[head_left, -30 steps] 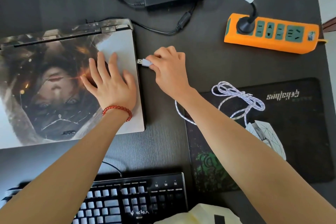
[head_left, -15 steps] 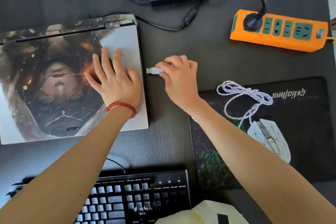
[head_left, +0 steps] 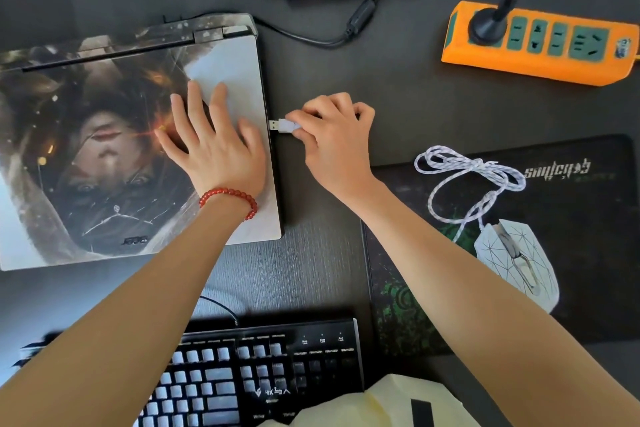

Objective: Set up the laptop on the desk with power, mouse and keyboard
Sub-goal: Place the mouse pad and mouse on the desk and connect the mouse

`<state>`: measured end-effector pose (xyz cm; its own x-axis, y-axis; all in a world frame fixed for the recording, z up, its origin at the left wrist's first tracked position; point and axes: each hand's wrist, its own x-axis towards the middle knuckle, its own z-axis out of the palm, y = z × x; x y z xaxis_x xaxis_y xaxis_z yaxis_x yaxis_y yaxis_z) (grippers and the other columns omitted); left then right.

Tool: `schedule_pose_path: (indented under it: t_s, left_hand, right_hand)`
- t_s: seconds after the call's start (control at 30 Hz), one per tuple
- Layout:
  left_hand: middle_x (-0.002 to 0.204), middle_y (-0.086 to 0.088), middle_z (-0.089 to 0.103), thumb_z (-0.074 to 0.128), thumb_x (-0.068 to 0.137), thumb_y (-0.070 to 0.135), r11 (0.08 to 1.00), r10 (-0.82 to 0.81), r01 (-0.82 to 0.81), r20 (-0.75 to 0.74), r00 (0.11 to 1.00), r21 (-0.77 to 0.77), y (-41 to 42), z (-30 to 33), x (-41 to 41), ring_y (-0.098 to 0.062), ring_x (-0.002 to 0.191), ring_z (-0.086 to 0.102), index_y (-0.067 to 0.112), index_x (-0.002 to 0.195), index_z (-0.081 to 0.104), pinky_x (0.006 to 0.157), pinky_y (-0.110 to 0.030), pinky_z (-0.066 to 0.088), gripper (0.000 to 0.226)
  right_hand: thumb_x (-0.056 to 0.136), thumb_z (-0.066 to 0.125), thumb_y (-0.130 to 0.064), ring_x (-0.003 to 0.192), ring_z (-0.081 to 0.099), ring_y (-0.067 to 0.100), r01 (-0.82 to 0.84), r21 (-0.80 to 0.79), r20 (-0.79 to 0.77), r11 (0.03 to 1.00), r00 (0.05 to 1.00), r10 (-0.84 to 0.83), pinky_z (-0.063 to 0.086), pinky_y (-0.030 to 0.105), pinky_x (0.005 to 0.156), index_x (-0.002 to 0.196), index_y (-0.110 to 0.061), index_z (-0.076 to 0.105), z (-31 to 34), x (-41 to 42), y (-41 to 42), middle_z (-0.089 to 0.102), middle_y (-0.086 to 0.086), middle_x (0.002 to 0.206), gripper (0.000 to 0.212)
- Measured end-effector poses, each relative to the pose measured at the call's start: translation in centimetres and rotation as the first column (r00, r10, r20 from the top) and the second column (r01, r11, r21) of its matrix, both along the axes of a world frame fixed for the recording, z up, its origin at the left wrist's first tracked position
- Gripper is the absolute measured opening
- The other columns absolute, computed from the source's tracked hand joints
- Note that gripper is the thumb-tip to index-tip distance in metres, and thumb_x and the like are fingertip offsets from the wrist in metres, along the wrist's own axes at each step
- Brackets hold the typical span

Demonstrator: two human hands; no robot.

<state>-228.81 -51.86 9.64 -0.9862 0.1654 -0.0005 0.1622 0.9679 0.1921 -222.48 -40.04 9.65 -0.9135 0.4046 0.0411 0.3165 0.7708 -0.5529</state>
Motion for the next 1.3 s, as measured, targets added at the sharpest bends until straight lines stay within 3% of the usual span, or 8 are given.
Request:
schedule_pose_path:
  t_s: [0.43,0.93,1.17,1.3]
  left_hand:
    - [0.152,-0.005,0.026,0.028,0.083,0.028,1.0,0.009,-0.01,-0.008,1.0,-0.007,0.1,-0.1,0.1,-0.027,0.142,0.015,0.023,0.135,0.035,0.112,-0.058,0.008,0.053]
    - [0.152,-0.005,0.025,0.027,0.083,0.028,1.0,0.007,-0.008,-0.012,1.0,-0.023,0.1,-0.4,0.2,-0.028,0.142,0.015,0.023,0.137,0.034,0.112,-0.059,0.008,0.054]
    - [0.152,-0.007,0.025,0.023,0.084,0.029,0.999,-0.02,0.02,0.004,1.0,-0.027,-0.1,-1.1,0.2,-0.03,0.142,0.015,0.023,0.137,0.034,0.111,-0.06,0.007,0.055]
    - [0.154,-0.005,0.022,0.027,0.086,0.026,1.0,-0.025,0.025,0.061,0.998,-0.008,0.1,-1.2,0.0,-0.028,0.143,0.011,0.024,0.138,0.032,0.111,-0.061,0.004,0.053]
  right_hand:
    - [0.081,0.051,-0.007,0.099,0.051,0.025,-0.146,0.058,0.063,0.988,0.988,0.143,0.02,0.036,0.08,0.094,-0.021,0.068,-0.2,-0.7,1.0,0.061,-0.002,0.094,0.026]
    - [0.081,0.05,-0.006,0.099,0.051,0.026,-0.181,0.073,0.061,0.981,0.982,0.177,0.019,0.035,0.08,0.097,-0.019,0.067,-0.3,-1.5,0.6,0.06,0.003,0.097,0.028]
    - [0.075,0.056,-0.001,0.087,0.056,0.029,-0.136,0.057,-0.002,0.989,0.991,0.136,0.021,0.035,0.077,0.089,-0.016,0.07,-1.4,-1.0,0.2,0.061,0.007,0.088,0.025]
    - [0.082,0.053,-0.006,0.095,0.054,0.028,-0.164,0.076,0.049,0.983,0.986,0.161,0.026,0.039,0.082,0.099,-0.018,0.067,-1.5,-1.0,0.3,0.06,0.007,0.097,0.025]
